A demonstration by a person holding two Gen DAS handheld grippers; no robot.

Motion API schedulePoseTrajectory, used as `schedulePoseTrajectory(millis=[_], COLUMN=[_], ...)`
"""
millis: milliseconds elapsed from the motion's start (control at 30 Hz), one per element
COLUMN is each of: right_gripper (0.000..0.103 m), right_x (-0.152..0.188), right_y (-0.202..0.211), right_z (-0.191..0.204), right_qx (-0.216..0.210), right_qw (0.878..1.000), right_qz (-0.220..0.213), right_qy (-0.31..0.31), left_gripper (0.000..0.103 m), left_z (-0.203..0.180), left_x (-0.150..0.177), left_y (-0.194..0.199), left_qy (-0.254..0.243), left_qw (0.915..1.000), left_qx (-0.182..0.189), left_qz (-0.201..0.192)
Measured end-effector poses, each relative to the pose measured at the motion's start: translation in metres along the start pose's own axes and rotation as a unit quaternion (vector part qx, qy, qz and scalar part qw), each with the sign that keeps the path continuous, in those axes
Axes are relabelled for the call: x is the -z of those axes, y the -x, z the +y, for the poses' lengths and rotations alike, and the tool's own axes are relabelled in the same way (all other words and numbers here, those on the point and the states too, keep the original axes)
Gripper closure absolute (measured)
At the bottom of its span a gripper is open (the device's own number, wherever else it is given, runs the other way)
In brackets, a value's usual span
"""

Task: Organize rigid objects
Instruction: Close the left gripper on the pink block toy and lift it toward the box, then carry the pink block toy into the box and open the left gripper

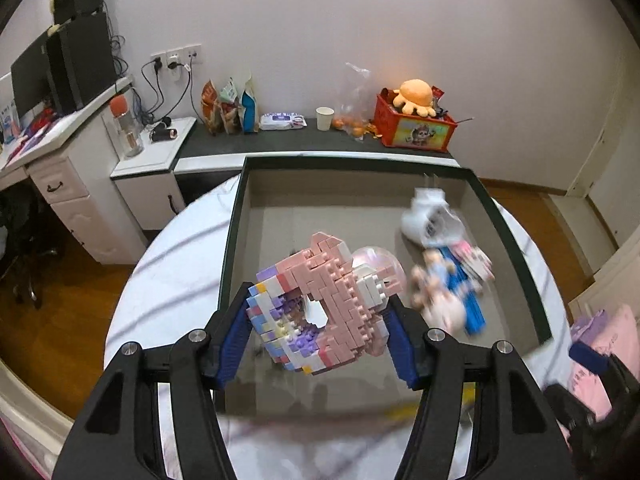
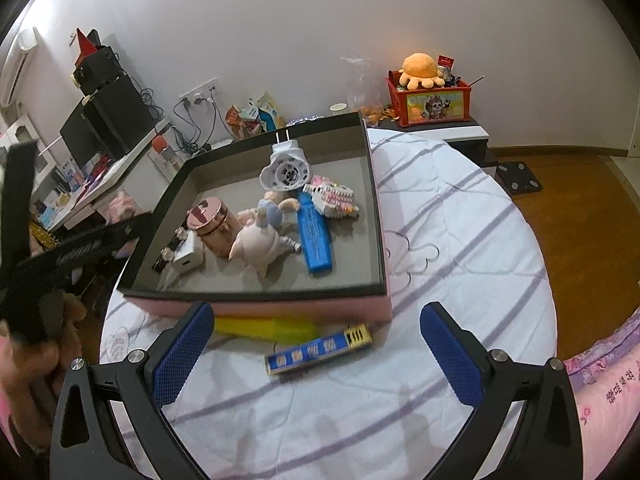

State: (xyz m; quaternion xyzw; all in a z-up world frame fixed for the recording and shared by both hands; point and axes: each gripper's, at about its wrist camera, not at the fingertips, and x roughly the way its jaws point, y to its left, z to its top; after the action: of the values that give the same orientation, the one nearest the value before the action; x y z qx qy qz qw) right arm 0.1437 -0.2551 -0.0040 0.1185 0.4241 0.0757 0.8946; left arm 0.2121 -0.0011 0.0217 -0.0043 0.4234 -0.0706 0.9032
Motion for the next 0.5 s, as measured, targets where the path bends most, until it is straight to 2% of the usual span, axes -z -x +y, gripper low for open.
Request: schedulePoseTrajectory(millis=[167,333,500], right_gripper=[0.0,0.0,0.0], right_x=[-0.014,-0.026,-0.038], right_y=[-0.016,-0.032,-0.047], right_z=[-0.001,0.001,0.004], right_qx=[0.004,0.007,0.011], right_qw=[1.0,1.0,1.0], right_qz=[0.003,0.009,0.011], right_qy=[-0.002,-0.001,0.005], left_gripper=[0.042,0.042,0.041], left_z=[0.003,0.006,0.008], left_x=[-0.024,-0.028,-0.033], left_y=[-0.039,-0.068,-0.079], left_qy=[-0.005,-0.007,-0.002], left_qw=[0.9999,0.9992,0.9986], left_qx=[-0.001,0.003,0.012], left_qz=[0.016,0.039,0.052])
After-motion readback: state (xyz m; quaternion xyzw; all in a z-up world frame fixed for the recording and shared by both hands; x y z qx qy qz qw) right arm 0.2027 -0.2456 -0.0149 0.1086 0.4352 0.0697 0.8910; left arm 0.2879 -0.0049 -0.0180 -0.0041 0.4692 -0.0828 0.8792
